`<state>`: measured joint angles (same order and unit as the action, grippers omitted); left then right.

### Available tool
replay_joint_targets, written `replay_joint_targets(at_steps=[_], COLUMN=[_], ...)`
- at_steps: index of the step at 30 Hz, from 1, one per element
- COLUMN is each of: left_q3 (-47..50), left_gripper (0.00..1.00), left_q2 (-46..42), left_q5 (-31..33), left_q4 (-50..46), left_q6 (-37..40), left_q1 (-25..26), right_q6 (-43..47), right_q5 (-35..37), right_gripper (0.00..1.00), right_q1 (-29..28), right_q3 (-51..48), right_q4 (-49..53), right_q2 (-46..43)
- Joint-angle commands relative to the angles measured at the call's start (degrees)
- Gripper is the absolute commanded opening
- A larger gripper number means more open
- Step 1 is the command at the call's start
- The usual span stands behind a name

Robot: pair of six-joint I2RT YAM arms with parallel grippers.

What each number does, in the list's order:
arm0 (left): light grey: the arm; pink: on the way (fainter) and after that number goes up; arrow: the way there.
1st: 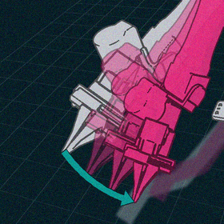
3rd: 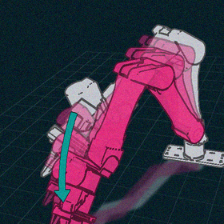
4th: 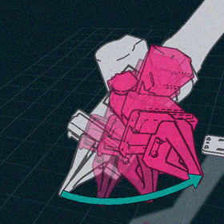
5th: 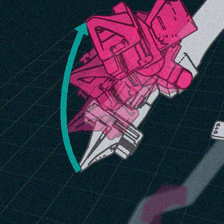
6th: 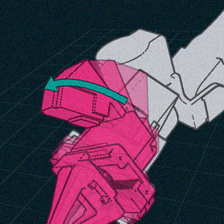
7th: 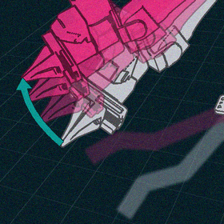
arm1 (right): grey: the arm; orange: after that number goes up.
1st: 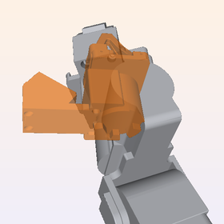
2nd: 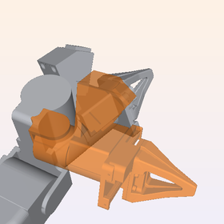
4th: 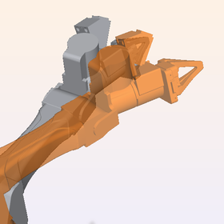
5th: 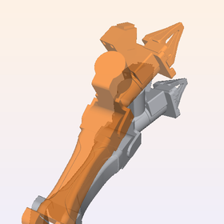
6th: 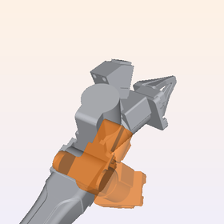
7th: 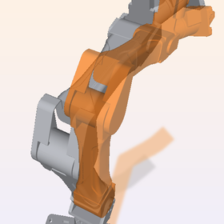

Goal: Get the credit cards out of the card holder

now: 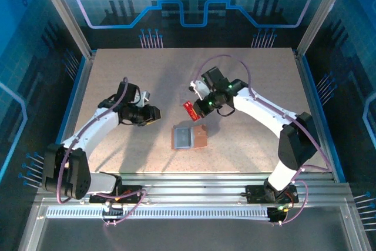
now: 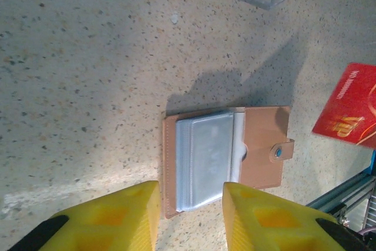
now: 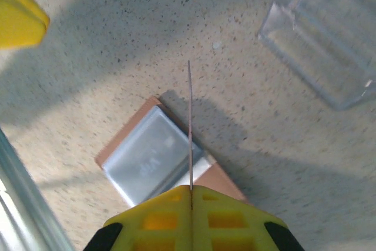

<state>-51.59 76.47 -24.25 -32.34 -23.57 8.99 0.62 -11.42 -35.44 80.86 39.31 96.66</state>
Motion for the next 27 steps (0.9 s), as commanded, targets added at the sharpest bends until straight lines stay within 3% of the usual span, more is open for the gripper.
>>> replay_joint_targets(at_steps=[1, 10, 27], left_q3=[-3.2, -5.1, -1.8], left_gripper=[0.34, 0.35, 0.36], left_q2=[-2.1, -6.1, -6.3], left_q5=[-1.5, -1.4, -0.7], left_q4=[-4.0, -8.6, -4.4], left_q6=[3.3, 10.5, 7.3], left_q1=[-1.5, -7.3, -8.8], right_q6=[17.3, 35.6, 45.0], right_q5=[2.1, 3.8, 8.4], right_gripper=[0.0, 0.0, 0.0], right_q1=[0.5, 2.5, 3.5], right_q3=[3.9, 16.6, 40.0], right_q4=[5.3, 12.9, 24.6], right_q2=[0.8, 9.4, 27.4])
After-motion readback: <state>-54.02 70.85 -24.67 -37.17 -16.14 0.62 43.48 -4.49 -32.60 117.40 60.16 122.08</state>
